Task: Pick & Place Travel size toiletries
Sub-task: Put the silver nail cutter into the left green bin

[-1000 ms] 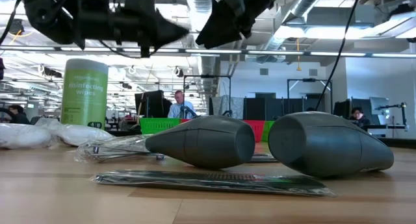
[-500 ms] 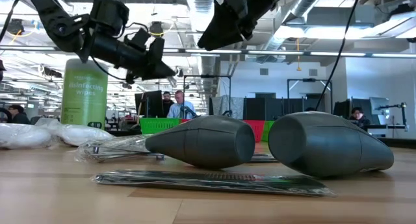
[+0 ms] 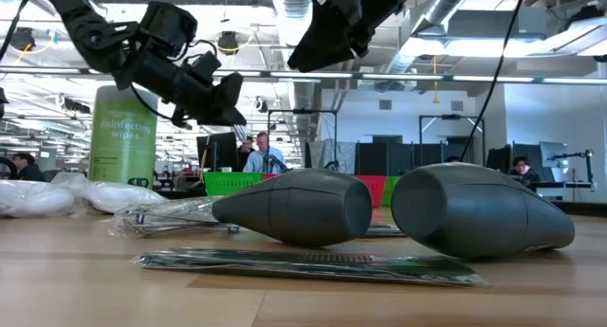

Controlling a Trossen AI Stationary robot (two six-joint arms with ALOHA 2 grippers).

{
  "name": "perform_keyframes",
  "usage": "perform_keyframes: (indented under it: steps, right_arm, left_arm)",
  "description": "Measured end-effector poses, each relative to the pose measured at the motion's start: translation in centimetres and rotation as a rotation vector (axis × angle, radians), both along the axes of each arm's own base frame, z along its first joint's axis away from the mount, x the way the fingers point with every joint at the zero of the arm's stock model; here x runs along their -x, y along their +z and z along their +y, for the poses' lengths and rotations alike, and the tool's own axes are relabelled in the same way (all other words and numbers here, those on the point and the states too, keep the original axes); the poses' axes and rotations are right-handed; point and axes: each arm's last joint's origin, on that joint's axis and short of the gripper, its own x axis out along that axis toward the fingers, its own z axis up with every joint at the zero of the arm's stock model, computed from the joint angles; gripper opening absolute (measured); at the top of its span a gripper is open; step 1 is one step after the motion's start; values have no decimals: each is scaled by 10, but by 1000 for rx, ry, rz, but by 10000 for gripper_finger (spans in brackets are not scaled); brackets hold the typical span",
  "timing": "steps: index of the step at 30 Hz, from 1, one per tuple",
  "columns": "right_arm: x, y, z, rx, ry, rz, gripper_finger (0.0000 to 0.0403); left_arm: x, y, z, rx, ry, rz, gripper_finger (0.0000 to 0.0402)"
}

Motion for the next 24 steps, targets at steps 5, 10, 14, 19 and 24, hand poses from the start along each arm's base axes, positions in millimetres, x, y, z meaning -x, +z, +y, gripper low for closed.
perform_keyframes:
  steps: [5, 10, 14, 19, 24]
  right_arm:
    - [0, 0, 0, -2, -1, -1, 169]
    - [0, 0, 0, -2, -2, -1, 168]
    - [0, 0, 0, -2, -2, -1, 166]
    - [0, 0, 0, -2, -2, -1, 167]
    - [0, 0, 0, -4, 2, -1, 164]
  left_arm:
    - [-11, 2, 5, 9, 19, 38, 42]
    - [-19, -9, 10, 15, 63, 90, 42]
    - [-31, -22, 15, 39, 66, 147, 42]
    - [-43, -29, 21, 49, 69, 207, 42]
    - [-45, -26, 27, 37, 113, 261, 42]
